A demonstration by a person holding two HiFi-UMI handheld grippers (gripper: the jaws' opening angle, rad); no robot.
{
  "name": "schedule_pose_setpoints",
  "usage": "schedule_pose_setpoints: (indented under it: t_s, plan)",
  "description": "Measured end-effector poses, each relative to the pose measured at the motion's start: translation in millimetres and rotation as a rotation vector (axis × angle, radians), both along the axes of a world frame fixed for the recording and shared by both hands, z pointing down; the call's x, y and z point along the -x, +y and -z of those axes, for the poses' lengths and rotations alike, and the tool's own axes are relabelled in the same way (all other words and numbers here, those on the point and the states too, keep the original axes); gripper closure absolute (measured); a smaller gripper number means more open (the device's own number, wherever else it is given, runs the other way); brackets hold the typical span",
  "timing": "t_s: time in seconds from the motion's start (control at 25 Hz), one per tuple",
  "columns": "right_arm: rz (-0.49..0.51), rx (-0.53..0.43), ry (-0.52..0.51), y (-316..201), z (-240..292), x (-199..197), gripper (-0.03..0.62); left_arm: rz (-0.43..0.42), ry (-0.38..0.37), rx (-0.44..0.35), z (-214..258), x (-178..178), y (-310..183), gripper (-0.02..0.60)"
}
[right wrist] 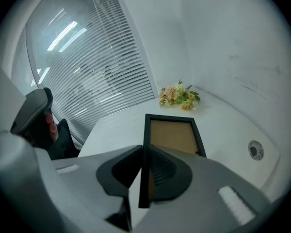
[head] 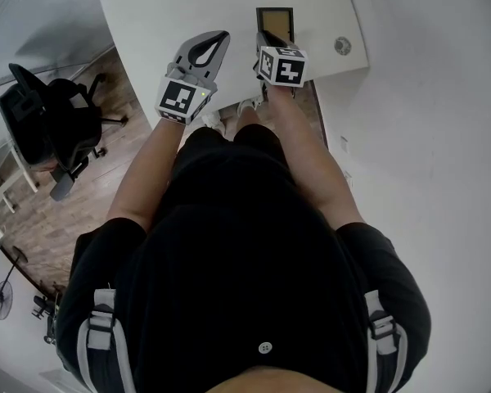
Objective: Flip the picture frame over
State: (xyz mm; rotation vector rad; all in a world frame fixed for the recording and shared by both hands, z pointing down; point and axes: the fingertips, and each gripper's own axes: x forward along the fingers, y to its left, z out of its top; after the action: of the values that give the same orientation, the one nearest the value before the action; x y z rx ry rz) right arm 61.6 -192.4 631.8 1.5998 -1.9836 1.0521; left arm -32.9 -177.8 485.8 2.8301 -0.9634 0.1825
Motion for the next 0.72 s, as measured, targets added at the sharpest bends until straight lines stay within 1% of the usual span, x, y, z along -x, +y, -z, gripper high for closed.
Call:
schedule_pose_setpoints:
  t_s: [0.12,0.28,0.36,0.52,0.72]
  plan:
    - [0.003,-0.005,-0.042,1.7,9.4,3.9,0.543,0.001,-0.001,-0.010,5.3,1.9,1.4,0.574]
    - [0.027,-0.027,-0.055,4.4,19.9,7.3,0.543,0.007,-0.001,-0.015,9.3,4.1,4.6,0.574]
    - [0.024,-0.030,-0.089,5.7,24.4,8.4,0.543,0.005,-0.005,-0.017,9.5,4.7,5.9,0.575]
    - [0.024,-0.028,-0.181,7.2,32.1,11.7,0.543,0.001,-0.019,-0.013,4.3,6.7,5.7,0.574]
    - [0.012,-0.015,-0.362,11.6,39.2,15.7,0.543,0.008,-0.008,-0.019,9.6,5.1,3.5,0.575]
